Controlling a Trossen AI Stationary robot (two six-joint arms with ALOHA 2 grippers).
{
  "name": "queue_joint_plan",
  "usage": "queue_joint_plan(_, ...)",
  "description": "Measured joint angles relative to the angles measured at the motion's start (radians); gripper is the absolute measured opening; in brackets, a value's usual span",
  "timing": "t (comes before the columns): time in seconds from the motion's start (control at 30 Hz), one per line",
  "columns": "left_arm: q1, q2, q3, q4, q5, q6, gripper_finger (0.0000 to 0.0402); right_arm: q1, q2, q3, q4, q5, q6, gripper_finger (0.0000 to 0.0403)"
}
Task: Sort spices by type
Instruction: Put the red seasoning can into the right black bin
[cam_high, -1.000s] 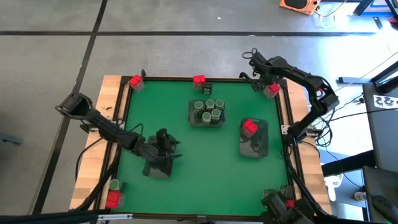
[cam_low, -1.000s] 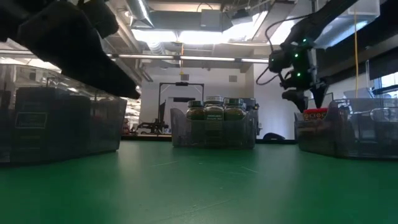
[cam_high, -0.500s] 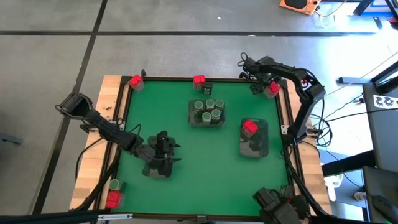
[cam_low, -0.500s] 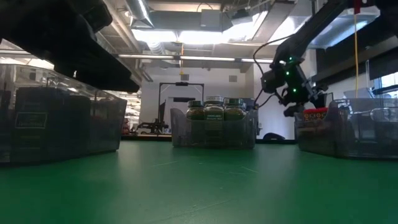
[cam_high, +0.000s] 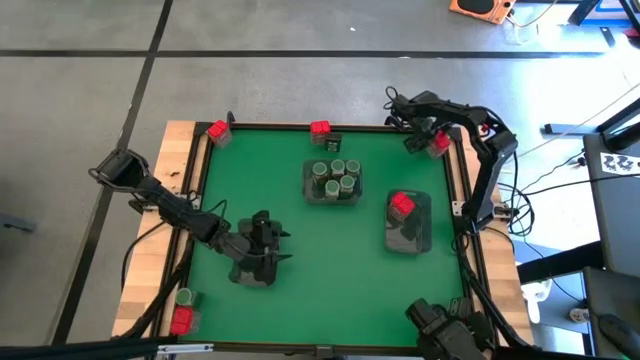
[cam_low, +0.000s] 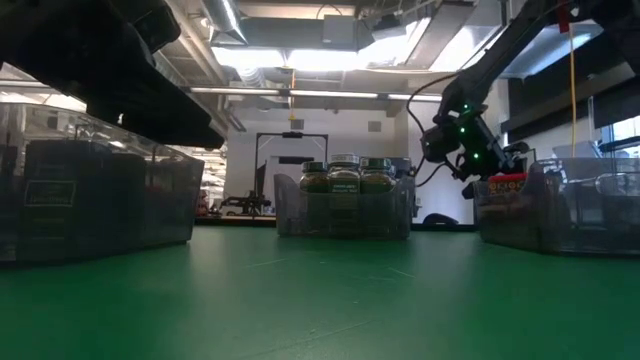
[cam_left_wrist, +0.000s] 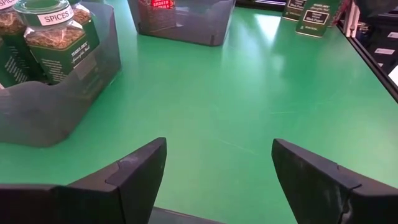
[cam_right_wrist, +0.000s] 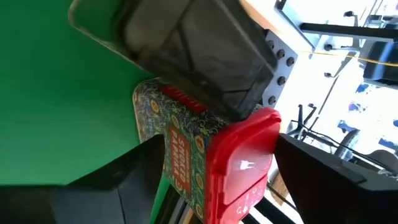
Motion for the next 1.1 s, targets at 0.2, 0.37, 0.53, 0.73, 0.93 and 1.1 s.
queue_joint_plan(0.2, 0.002, 0.0, 0.0, 0.0, 0.0, 0.0, 0.029, 0.019, -0.001, 0.002, -0.023, -0.039, -0.026, 0.0297)
queue_joint_plan(0.37, 0.002, 0.0, 0.0, 0.0, 0.0, 0.003, 0.029, 0.07, -0.008, 0.0, -0.056, -0.063, -0.029, 0.0297)
queue_joint_plan(0.53, 0.002, 0.0, 0.0, 0.0, -0.001, 0.006, 0.029, 0.141, -0.02, 0.015, -0.077, -0.107, -0.021, 0.0296)
queue_joint_plan(0.73, 0.002, 0.0, 0.0, -0.001, -0.001, 0.003, 0.029, 0.207, -0.023, 0.089, -0.163, -0.131, -0.021, 0.0296)
queue_joint_plan(0.93, 0.002, 0.0, 0.0, -0.003, -0.001, 0.002, 0.029, 0.2, -0.024, 0.125, -0.245, -0.126, -0.033, 0.0296)
queue_joint_plan(1.1, 0.002, 0.0, 0.0, -0.004, -0.001, 0.002, 0.029, 0.154, -0.024, 0.125, -0.231, -0.122, -0.045, 0.0296)
